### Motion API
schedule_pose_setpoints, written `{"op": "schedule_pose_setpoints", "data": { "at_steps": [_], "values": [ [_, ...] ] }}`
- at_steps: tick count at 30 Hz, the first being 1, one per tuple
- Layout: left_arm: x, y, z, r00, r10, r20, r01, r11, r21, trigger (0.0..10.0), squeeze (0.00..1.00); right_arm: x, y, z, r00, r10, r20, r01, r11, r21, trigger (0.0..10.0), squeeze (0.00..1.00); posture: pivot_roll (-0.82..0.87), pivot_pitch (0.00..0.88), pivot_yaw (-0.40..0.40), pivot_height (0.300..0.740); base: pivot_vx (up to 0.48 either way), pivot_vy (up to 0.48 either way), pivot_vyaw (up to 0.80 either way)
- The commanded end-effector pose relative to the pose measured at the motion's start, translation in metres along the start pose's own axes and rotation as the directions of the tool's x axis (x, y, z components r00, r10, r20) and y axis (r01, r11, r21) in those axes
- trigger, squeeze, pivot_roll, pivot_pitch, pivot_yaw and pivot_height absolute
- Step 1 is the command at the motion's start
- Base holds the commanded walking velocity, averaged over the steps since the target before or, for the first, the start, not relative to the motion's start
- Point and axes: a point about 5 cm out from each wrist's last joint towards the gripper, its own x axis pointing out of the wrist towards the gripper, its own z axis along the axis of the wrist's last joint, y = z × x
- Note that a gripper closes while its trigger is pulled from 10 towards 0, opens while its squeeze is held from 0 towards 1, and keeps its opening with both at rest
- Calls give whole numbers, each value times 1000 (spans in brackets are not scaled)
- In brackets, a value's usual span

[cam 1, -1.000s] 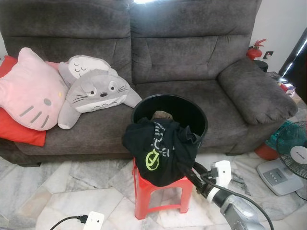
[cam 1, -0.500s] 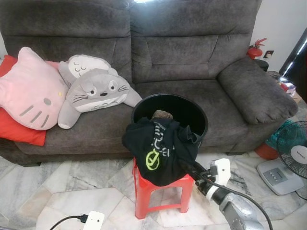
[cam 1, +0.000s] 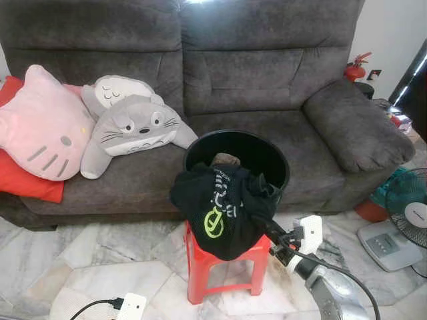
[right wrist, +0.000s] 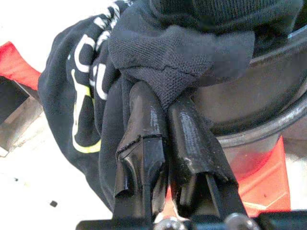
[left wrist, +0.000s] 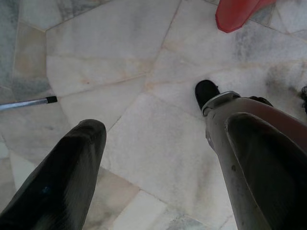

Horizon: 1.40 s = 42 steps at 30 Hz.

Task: Hang hanger

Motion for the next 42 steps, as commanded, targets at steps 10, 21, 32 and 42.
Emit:
{"op": "schedule_pose_setpoints", "data": {
  "at_steps": [10, 21, 32, 42],
  "values": [
    [0, 1, -2, 1000, 10, -14, -10, 1000, 3, 10000, 0, 10, 11, 51, 990, 63, 127, -47, 991, -122, 0, 0, -148, 16, -10, 740, 0, 0, 0],
    [0, 0, 0, 1000, 8, -11, -8, 1000, -1, 10000, 0, 24, 14, 113, 957, 84, 277, -18, 973, -231, 0, 0, -149, 9, -11, 740, 0, 0, 0],
    [0, -2, 1, 1000, 3, -5, -3, 1000, -7, 10000, 0, 31, 13, 152, 938, 105, 331, 3, 950, -312, 0, 0, -157, 18, -12, 740, 0, 0, 0],
    [0, -3, 2, 1000, -3, -1, 3, 1000, -6, 10000, 0, 34, -38, 99, 953, -295, 75, 304, 919, -250, 0, 0, -157, 18, -12, 740, 0, 0, 0]
  ]
}}
